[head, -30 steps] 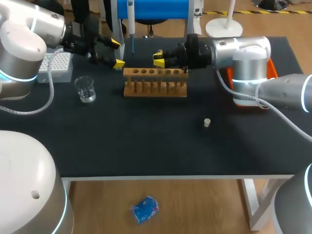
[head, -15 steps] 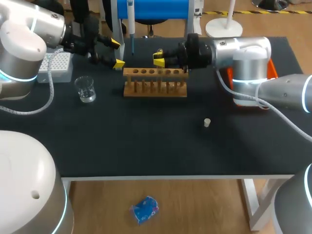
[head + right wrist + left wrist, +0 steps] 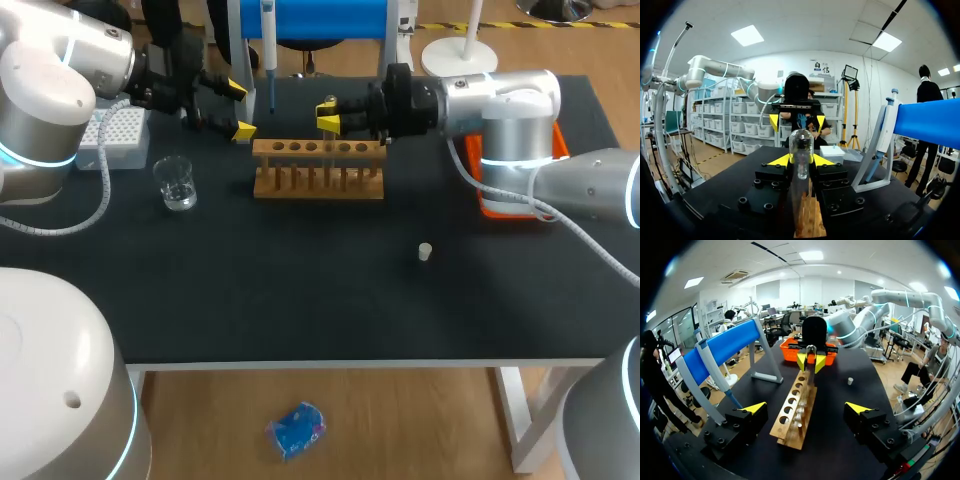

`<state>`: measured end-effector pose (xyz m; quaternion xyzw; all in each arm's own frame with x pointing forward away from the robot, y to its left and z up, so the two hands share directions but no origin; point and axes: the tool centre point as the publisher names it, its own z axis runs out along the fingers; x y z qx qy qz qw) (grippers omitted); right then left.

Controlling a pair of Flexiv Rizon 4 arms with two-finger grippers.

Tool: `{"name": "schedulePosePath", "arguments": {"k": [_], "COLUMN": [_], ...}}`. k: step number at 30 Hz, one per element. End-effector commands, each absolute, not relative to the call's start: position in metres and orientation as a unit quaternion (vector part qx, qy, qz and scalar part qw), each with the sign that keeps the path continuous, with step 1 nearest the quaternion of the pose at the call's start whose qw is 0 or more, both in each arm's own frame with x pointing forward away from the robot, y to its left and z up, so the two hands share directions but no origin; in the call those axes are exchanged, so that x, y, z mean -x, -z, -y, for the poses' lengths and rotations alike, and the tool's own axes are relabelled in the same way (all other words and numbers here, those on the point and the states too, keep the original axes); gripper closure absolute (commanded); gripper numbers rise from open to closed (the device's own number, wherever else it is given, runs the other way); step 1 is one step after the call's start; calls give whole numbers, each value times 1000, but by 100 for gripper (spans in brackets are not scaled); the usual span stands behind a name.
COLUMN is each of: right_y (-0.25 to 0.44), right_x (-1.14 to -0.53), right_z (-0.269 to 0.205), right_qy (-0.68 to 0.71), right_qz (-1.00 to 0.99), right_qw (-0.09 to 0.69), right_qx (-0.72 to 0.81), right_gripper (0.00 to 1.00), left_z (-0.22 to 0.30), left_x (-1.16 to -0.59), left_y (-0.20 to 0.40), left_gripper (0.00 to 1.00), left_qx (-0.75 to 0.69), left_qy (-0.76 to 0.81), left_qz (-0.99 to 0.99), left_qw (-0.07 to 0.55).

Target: Invert the test tube, pick up the pipette, mount the tip to pipette, aspirate from beaker and dispense into the tube, eject the tip, return the pipette, and cap with the stopper.

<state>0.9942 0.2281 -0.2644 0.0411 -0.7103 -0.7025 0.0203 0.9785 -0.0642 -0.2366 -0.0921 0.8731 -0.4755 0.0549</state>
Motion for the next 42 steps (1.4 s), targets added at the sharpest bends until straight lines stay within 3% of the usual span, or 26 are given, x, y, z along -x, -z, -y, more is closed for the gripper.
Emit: {"name": "schedulePosePath", "arguments": {"k": [1, 42], "right_y": [260, 215], "right_x": [-993, -993], "right_z": [-226, -232], "right_qy": [702, 709], "right_qz": [711, 702], "right_qw": [17, 3], "right_qx": [-41, -70], "right_gripper": [100, 100], "left_z": [64, 64], "left_x": [-980, -980], "left_y": [237, 237], "left_gripper": [0, 0], "left_qx": [91, 91], "left_qy": [475, 475], "left_qz": [-873, -873], "left_qw": [54, 54]}}
